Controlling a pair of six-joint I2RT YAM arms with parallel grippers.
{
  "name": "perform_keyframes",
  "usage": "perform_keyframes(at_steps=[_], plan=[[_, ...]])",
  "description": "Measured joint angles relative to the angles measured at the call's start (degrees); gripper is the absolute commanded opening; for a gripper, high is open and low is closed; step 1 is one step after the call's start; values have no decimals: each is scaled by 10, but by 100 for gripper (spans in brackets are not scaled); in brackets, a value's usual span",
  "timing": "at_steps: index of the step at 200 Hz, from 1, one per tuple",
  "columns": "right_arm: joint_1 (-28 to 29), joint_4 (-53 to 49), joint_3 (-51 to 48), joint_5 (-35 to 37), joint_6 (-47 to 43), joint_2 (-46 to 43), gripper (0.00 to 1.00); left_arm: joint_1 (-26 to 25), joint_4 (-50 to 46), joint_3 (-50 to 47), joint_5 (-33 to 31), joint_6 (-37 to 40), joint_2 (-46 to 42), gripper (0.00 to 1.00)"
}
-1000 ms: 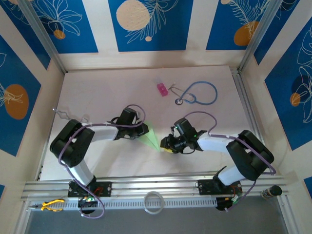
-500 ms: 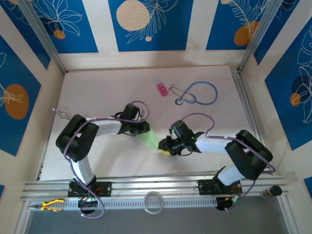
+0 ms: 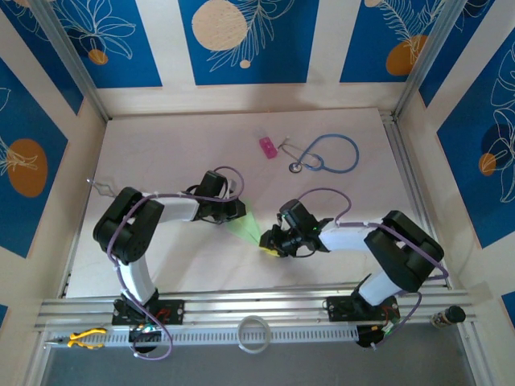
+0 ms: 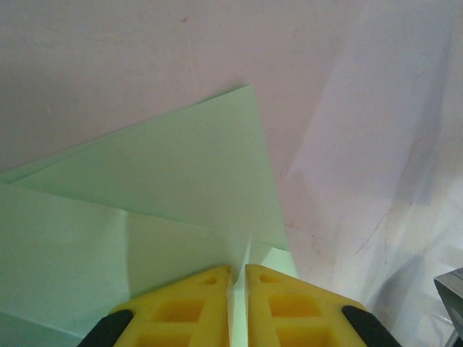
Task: Fold a paper plane with a square sheet of paper (pick it up from the middle)
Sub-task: Turn over the paper at the center of the table.
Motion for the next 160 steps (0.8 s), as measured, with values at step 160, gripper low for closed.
perform_keyframes(at_steps=[160], plan=[[0,22,-3,26,19,-15,35,6,1,0,9,-19,2,14]])
